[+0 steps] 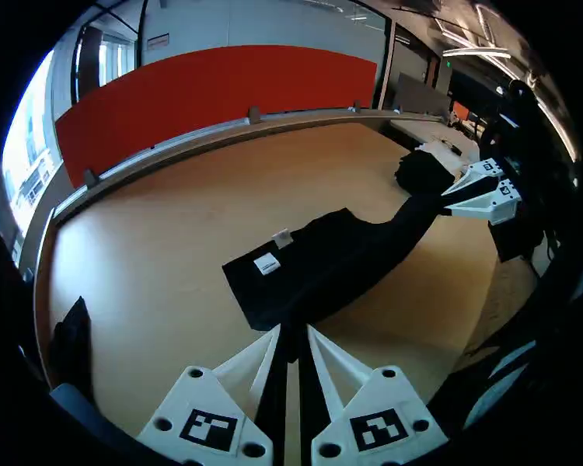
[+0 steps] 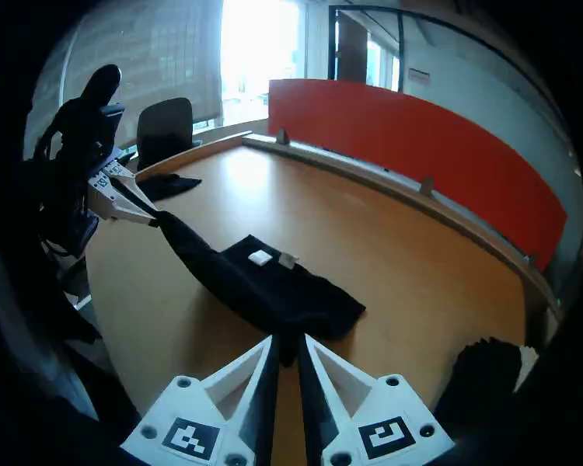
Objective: Fold towel
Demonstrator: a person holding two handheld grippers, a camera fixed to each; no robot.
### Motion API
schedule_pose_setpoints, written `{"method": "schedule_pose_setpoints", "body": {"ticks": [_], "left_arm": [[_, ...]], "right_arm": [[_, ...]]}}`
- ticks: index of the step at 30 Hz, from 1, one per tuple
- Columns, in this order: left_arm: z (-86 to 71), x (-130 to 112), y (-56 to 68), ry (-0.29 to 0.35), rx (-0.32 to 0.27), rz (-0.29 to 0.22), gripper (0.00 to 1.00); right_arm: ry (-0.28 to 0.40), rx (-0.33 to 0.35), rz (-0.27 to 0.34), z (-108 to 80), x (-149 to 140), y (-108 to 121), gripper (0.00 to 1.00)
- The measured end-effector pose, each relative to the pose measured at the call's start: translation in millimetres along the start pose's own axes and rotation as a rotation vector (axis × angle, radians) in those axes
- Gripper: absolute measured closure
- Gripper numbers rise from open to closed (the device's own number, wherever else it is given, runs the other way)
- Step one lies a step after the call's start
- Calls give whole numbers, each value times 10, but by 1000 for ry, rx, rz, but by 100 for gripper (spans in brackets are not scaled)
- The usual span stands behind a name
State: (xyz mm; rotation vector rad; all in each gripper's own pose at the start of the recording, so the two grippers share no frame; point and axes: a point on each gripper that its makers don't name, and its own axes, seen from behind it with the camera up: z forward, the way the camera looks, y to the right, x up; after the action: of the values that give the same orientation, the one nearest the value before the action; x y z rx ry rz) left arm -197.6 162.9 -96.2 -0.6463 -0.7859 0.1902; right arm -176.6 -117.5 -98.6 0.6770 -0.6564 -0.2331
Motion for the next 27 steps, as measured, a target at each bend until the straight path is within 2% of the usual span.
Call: {"method": "schedule_pose_setpoints", "body": {"ticks": [12, 21, 27], "left_arm": [[-80, 22, 54, -4, -13, 3, 92], [-29, 3, 44, -14, -10, -2, 92], [83, -79, 32, -45, -19, -10, 92]], "right_arm": [[1, 8, 6, -62, 36, -1, 85], [-8, 10, 1, -28, 23, -3, 85], [-34, 18, 7, 49, -49, 15, 85]]}}
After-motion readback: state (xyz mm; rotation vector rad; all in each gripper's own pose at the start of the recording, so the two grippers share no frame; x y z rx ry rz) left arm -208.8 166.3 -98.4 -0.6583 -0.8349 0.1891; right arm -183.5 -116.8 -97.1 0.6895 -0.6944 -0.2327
